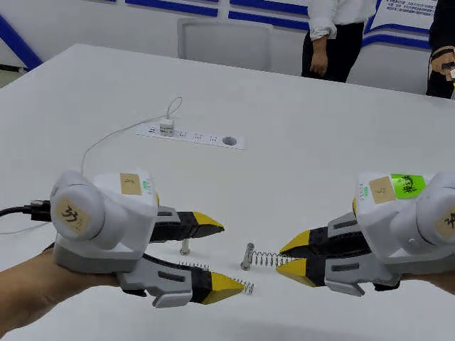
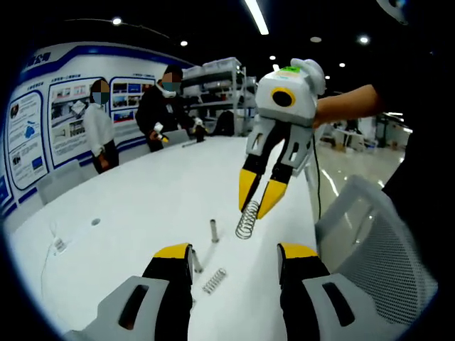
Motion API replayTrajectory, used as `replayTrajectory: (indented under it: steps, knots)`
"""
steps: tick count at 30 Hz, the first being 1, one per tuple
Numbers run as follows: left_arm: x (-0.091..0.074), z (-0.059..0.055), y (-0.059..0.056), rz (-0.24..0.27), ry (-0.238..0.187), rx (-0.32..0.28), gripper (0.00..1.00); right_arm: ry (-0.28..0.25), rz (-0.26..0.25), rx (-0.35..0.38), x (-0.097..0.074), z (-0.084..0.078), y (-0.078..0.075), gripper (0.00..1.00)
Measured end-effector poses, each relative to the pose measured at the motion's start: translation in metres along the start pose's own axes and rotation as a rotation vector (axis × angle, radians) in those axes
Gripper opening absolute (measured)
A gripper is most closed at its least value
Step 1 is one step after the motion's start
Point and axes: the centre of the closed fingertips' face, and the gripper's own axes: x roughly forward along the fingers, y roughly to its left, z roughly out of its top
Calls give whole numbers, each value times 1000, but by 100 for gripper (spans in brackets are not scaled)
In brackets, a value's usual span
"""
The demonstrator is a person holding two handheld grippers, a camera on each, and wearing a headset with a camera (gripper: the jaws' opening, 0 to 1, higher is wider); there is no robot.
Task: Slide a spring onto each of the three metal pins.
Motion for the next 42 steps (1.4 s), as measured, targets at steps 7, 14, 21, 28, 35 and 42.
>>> replayTrajectory:
  steps: [7, 14, 21, 28, 35, 42]
  knots:
    - [10, 3, -7, -25, -11, 4, 43, -9, 22, -17, -1, 7, 10, 10]
    - [14, 3, -11, -38, -9, 20, 34, -22, 29, -15, -1, 10, 12, 10]
    - [13, 1, -13, -51, -18, 19, 22, -22, 43, -19, 2, 11, 14, 10]
    - [12, 1, -16, -64, -17, 42, 12, -23, 49, -9, 4, 12, 11, 10]
    - [13, 3, -18, -72, -20, 86, 10, -27, 54, 0, 2, 12, 10, 10]
    - [18, 1, -17, -75, 6, 100, 11, -8, 56, -13, 3, 8, 9, 10]
